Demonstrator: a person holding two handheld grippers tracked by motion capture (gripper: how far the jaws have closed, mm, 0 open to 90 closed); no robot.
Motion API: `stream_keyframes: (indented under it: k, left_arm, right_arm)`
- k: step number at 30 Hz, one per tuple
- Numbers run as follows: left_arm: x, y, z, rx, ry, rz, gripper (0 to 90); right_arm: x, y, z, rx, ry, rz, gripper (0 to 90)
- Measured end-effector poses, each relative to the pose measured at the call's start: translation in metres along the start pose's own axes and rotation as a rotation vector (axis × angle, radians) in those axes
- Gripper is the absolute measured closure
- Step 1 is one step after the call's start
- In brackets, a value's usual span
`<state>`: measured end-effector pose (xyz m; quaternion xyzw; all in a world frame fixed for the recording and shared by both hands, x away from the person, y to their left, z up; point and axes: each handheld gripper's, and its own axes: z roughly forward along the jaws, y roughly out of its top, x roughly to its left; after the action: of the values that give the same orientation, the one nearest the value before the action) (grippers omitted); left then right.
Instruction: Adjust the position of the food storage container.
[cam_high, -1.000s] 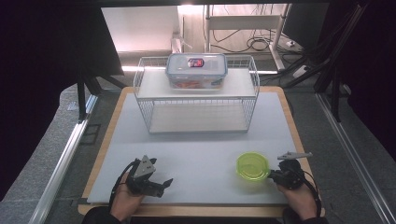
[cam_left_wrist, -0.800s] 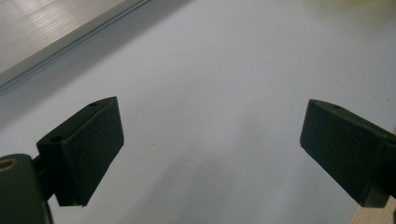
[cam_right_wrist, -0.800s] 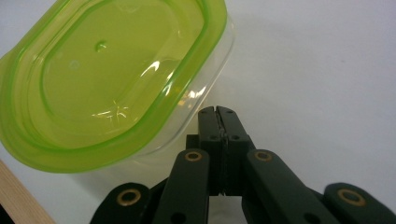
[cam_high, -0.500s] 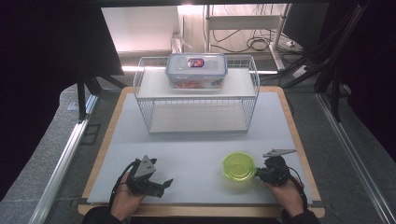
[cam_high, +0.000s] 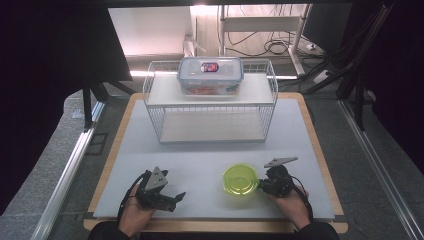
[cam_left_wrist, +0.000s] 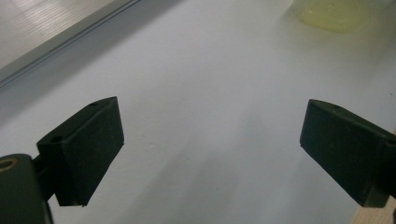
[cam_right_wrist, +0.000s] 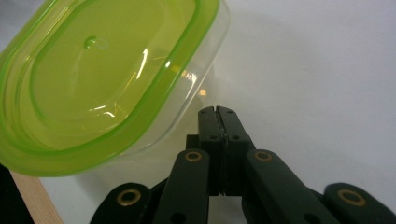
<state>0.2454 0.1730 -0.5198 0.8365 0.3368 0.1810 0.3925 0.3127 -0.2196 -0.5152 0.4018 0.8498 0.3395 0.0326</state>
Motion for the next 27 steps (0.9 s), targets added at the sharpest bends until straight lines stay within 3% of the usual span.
stream_keyframes:
  k: [17,27]
  left_arm:
    - [0.0,0.0,0.0,0.004,-0.004,0.003,6.1]
    - [0.0,0.0,0.0,0.004,-0.005,0.003,6.1]
  right_arm:
    - [0.013,0.021,0.024,0.015,0.048,-0.043,90.0]
    - [0.005,0.022,0.007,-0.043,-0.018,-0.059,83.7]
